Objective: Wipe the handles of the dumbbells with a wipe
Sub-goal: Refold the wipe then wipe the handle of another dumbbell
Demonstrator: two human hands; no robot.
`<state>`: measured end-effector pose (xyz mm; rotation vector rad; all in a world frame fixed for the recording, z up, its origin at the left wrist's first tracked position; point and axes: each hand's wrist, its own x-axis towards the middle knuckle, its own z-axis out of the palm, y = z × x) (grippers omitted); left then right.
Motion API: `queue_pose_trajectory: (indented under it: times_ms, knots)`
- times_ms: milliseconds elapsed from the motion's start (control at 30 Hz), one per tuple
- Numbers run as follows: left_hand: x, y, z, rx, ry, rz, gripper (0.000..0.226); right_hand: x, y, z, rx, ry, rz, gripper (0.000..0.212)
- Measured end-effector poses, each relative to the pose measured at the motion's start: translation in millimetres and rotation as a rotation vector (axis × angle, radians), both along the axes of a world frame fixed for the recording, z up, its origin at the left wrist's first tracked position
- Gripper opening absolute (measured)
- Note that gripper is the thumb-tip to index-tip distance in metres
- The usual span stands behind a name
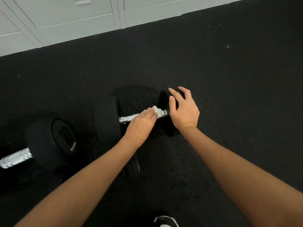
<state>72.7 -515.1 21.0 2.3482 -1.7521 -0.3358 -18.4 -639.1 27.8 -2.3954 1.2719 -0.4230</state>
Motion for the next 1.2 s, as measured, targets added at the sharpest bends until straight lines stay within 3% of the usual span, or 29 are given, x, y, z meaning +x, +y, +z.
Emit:
queue_pose_trajectory:
  times_ms: [133, 300, 467, 700, 900, 1067, 1200]
  knots:
    - [3, -9, 6, -0.038, -0.003, 0.111, 0.047, 0, -1, 1, 0.001, -0.003, -0.001, 0.036]
    - [-1, 0, -2, -0.023, -0.034, -0.107, 0.054, 1, -1, 2, 0.0, 0.012, -0.001, 0.036]
    - [-1, -1, 0, 0.003, 0.044, 0.033, 0.052, 0, 1, 1, -0.002, -0.004, 0.002, 0.036]
    - [2, 6, -2, 0.048, -0.07, -0.255, 0.053, 1, -1, 1, -0.004, 0.003, -0.008, 0.035]
    - [-2, -12, 4, 0.032, -0.014, -0.049, 0.052, 3, -3, 2, 0.005, 0.007, -0.008, 0.035]
    - [-5, 9, -15, -0.038, -0.097, -0.308, 0.053, 1, -1, 2, 0.01, -0.002, -0.007, 0.035]
    - [-6, 18, -23, -0.051, -0.062, -0.343, 0.056, 1, 0, 2, 0.009, -0.014, -0.001, 0.036]
